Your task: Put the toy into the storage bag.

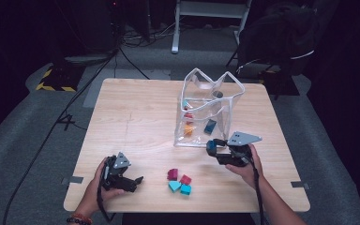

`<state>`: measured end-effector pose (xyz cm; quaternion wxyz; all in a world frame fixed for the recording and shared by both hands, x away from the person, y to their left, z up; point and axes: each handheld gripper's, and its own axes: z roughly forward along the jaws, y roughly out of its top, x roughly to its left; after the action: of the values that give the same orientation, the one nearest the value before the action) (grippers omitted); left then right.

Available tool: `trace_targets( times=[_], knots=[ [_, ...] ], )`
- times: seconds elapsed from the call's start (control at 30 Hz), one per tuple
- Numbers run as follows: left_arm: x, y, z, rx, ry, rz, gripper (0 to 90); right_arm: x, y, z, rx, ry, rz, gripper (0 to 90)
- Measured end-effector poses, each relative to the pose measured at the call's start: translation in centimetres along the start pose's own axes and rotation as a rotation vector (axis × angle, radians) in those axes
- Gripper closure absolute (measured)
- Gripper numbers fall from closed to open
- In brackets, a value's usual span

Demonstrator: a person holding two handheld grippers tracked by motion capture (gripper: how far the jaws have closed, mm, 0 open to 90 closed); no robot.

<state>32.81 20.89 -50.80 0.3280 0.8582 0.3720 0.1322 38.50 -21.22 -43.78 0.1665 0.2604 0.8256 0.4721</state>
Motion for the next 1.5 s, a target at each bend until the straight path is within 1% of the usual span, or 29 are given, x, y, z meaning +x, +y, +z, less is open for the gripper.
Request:
trace_targets(
  times=[0.13, 0.27, 0.33, 0.47, 0.53, 0.6, 0.67, 0.83, 1.0, 1.13, 1.23, 1.5],
  knots=[
    [0.0, 0.0, 0.0, 0.000, 0.000, 0.000, 1.6, -0.7, 0.8, -1.7, -0.039, -0.031, 0.004, 48.3],
    [0.0, 0.0, 0.0, 0.000, -0.001, 0.000, 1.6, -1.5, 2.0, -3.0, -0.086, -0.050, 0.025, 48.2],
    [0.0, 0.0, 0.0, -0.001, 0.000, -0.001, 1.6, -1.8, 2.7, -3.4, -0.098, -0.054, 0.030, 48.3],
    [0.0, 0.0, 0.0, 0.000, 0.000, 0.000, 1.6, -2.2, 4.2, -3.9, -0.108, -0.083, 0.008, 48.3],
    [0.0, 0.0, 0.0, 0.000, 0.000, 0.000, 1.6, -2.5, 4.8, -4.1, -0.115, -0.085, 0.009, 48.3],
    [0.0, 0.0, 0.0, 0.000, 0.000, 0.000, 1.6, -2.7, 5.2, -4.3, -0.122, -0.098, 0.007, 48.2],
    [0.0, 0.0, 0.0, -0.001, -0.001, 0.000, 1.6, -2.9, 5.7, -4.4, -0.127, -0.096, 0.016, 48.2],
    [0.0, 0.0, 0.0, -0.001, -0.001, 0.000, 1.6, -3.4, 7.2, -4.2, -0.138, -0.115, 0.014, 48.2],
    [0.0, 0.0, 0.0, 0.000, 0.000, 0.000, 1.6, -3.5, 9.0, -4.0, -0.155, -0.137, 0.002, 48.3],
    [0.0, 0.0, 0.0, 0.000, 0.000, 0.000, 1.6, -3.5, 10.1, -3.8, -0.155, -0.144, -0.010, 48.3],
    [0.0, 0.0, 0.0, -0.001, -0.001, 0.000, 1.6, -3.5, 10.8, -3.7, -0.164, -0.146, -0.011, 48.3],
    [0.0, 0.0, 0.0, 0.000, 0.000, 0.001, 1.6, -3.5, 12.5, -2.5, -0.148, -0.152, -0.018, 48.2]
  ],
)
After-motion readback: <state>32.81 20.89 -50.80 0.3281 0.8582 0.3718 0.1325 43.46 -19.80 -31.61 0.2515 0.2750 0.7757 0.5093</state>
